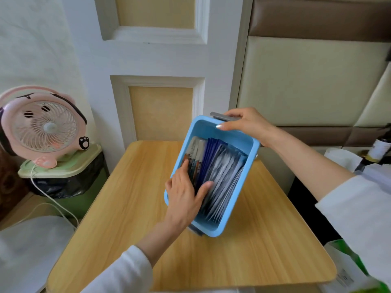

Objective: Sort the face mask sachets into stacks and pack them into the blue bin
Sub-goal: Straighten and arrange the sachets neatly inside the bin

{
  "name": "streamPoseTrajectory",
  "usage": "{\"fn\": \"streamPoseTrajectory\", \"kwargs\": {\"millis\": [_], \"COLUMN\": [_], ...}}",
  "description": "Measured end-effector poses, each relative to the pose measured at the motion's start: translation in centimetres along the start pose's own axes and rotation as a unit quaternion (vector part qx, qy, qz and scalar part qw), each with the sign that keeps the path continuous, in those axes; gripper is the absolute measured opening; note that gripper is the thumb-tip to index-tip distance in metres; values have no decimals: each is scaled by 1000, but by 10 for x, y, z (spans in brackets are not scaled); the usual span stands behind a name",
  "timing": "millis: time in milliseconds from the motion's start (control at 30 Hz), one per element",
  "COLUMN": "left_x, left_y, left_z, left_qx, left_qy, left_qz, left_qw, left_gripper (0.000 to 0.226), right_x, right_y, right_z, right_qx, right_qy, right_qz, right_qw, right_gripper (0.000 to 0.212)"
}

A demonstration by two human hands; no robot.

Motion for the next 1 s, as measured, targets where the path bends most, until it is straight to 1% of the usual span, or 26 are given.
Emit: {"fn": "streamPoseTrajectory", "kwargs": {"millis": [33, 67, 100, 133, 200, 300, 367, 433, 467, 500, 567, 600, 633, 667, 733, 767, 800, 867, 900, 933, 967, 1000], "left_x": [2, 3, 4, 4, 4, -5, -17, -31, -38, -42, -44, -43, -41, -39, -34, -32, -30, -30, -29, -27, -24, -19], "left_y": [-2, -6, -11, -15, -20, -16, -9, -3, -3, -4, -6, -7, -8, -8, -3, -1, 2, -1, -8, -17, -31, -41], "left_z": [-4, -7, -8, -8, -3, 18, 32, 42, 45, 46, 44, 41, 37, 32, 25, 25, 31, 54, 67, 76, 80, 79], "left_qx": [-15, -22, -16, 1, 32, 60, 34, 6, -1, -8, -31, -54, -82, -112, -150, -144, -126, -103, -120, -127, -82, -4], "left_qy": [-9, -15, -19, -19, -13, 33, 49, 36, 14, -18, -91, -119, -141, -163, -186, -185, -167, -79, -34, -14, -12, -24], "left_qz": [8, 22, 41, 56, 61, 6, -45, -82, -91, -92, -83, -76, -65, -57, -60, -60, -58, -37, -9, 34, 101, 167], "left_qw": [1000, 999, 999, 998, 998, 998, 997, 996, 996, 996, 992, 989, 984, 979, 969, 970, 976, 991, 992, 991, 991, 986], "left_gripper": [107, 108, 107, 104, 95, 72, 59, 52, 51, 51, 43, 38, 37, 38, 38, 37, 36, 32, 31, 32, 34, 37], "right_x": [-2, -3, -4, -4, 0, 15, 27, 38, 44, 49, 63, 69, 75, 81, 94, 100, 104, 112, 115, 115, 114, 111], "right_y": [1, 1, 2, 1, -2, 6, 25, 52, 63, 75, 96, 107, 115, 120, 123, 121, 120, 121, 121, 122, 122, 114], "right_z": [0, -1, -3, -3, -5, -4, -5, -17, -29, -44, -72, -83, -90, -93, -92, -89, -85, -79, -77, -72, -65, -55], "right_qx": [49, 94, 116, 111, 60, -36, -130, -238, -281, -316, -359, -366, -359, -341, -299, -277, -254, -201, -163, -114, -45, 45], "right_qy": [-10, -19, -21, -15, 10, 55, 90, 102, 86, 60, 9, -4, -14, -21, -29, -33, -42, -78, -93, -88, -55, 12], "right_qz": [-5, -16, -29, -39, -61, -115, -173, -224, -238, -249, -270, -276, -281, -281, -266, -250, -234, -210, -204, -196, -181, -151], "right_qw": [999, 995, 993, 993, 996, 991, 972, 939, 926, 914, 893, 889, 890, 897, 916, 927, 938, 954, 961, 970, 981, 987], "right_gripper": [33, 36, 36, 34, 32, 17, 18, 15, 19, 32, 73, 83, 83, 78, 60, 54, 50, 40, 35, 34, 37, 43]}}
Point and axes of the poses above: each hand's wrist, its own x-axis away from the middle knuckle, its own z-axis out of the back of the hand, y = z × x, the point moved 7 cm from there along -x, towards the middle knuckle, and after that the axes turned 11 degrees about x, right-handed, at the moved point
